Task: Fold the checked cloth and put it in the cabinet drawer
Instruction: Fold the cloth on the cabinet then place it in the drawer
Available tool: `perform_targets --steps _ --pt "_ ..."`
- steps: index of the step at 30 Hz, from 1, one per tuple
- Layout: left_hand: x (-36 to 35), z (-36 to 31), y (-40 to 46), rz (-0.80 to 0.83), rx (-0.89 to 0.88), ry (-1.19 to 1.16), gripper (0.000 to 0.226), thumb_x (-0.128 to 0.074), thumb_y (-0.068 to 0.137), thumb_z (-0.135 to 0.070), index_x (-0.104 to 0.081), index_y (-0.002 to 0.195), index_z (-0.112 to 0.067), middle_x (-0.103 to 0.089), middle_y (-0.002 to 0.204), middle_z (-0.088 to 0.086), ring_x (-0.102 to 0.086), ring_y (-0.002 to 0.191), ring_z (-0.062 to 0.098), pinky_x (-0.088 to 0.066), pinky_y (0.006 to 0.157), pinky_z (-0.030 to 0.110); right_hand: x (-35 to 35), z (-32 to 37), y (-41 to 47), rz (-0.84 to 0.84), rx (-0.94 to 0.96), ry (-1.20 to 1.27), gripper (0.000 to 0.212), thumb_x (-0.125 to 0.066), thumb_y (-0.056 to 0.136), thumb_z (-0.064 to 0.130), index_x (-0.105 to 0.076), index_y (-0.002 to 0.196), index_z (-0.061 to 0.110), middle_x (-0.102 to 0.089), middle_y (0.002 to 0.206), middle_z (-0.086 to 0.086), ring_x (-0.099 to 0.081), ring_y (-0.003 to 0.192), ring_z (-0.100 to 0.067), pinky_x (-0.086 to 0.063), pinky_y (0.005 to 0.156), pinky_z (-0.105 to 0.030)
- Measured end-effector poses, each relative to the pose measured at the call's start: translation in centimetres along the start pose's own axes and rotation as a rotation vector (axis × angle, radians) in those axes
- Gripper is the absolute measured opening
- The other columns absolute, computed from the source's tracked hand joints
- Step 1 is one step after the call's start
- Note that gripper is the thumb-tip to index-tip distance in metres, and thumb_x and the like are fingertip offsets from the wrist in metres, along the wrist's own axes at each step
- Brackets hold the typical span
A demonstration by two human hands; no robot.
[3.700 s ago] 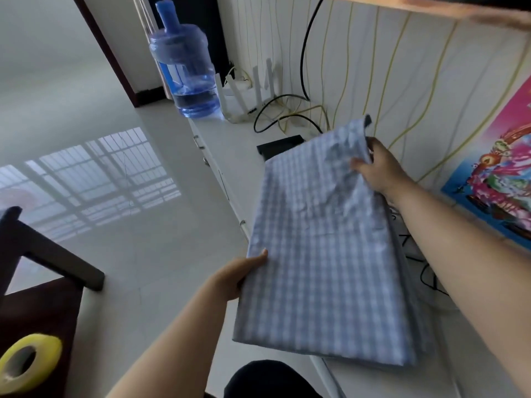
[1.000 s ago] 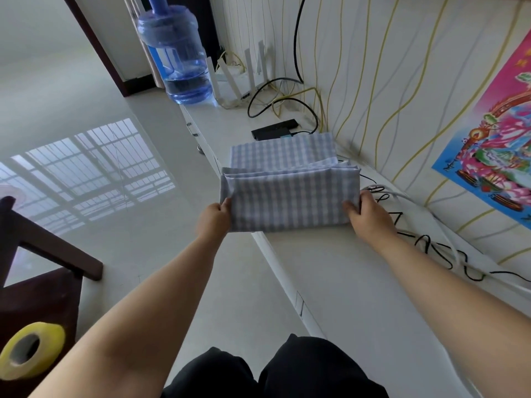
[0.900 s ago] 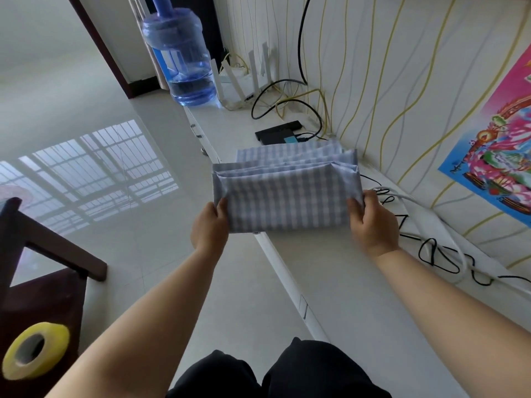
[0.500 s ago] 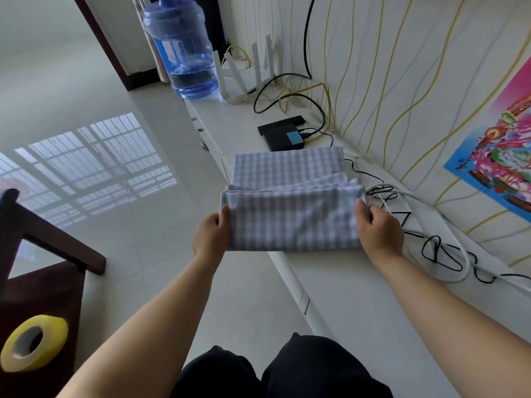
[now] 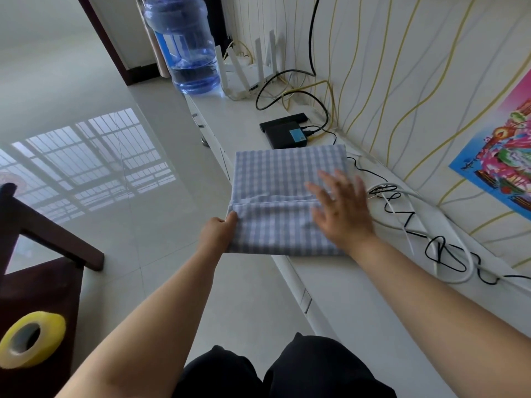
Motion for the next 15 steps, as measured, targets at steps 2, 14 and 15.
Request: perform_targets --steps 2,14,15 --pt "-0.3 0.4 0.1 0.105 0.15 -0.082 0.049 -0.05 0.086 -0.055 -0.055 0.097 -0.008 -0.056 0.088 0.011 -0.058 0.078 0.03 -0.043 0.062 0.031 -2.4 1.0 -0.4 0.347 0.027 0.077 0.071 -0.014 0.084 0.074 -0.008 0.148 0.043 0.007 0.16 0.005 0.012 0.146 -0.026 0.012 0.113 -0.056" --pt "-0.7 -0.2 0.0 0.338 0.244 -0.411 0.043 -0.049 0.095 -0.024 -0.045 0.134 -0.007 -0.061 0.111 0.013 -0.062 0.073 0.021 -0.054 0.056 0.03 -3.9 2.5 -4.3 0.595 0.011 -0.001 0.098 -0.022 0.068 0.089 0.021 0.144 0.044 0.037 0.15 0.006 0.028 0.141 -0.035 0.01 0.113 -0.059" --pt "-0.3 -0.9 0.2 0.322 0.203 -0.376 0.05 -0.049 0.094 -0.019 -0.036 0.142 -0.01 -0.058 0.119 0.012 -0.061 0.07 0.02 -0.052 0.047 0.026 -3.5 2.7 -4.3 0.594 -0.02 0.01 0.09 -0.032 0.078 0.079 0.015 0.146 0.043 0.029 0.155 0.004 0.021 0.143 -0.036 0.005 0.115 -0.058"
Point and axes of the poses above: each hand's wrist, its own y-axis towards the middle knuckle, its own x-axis out of the back of the hand, z = x × y, the point moved 4 cm from there along y, towards the middle knuckle
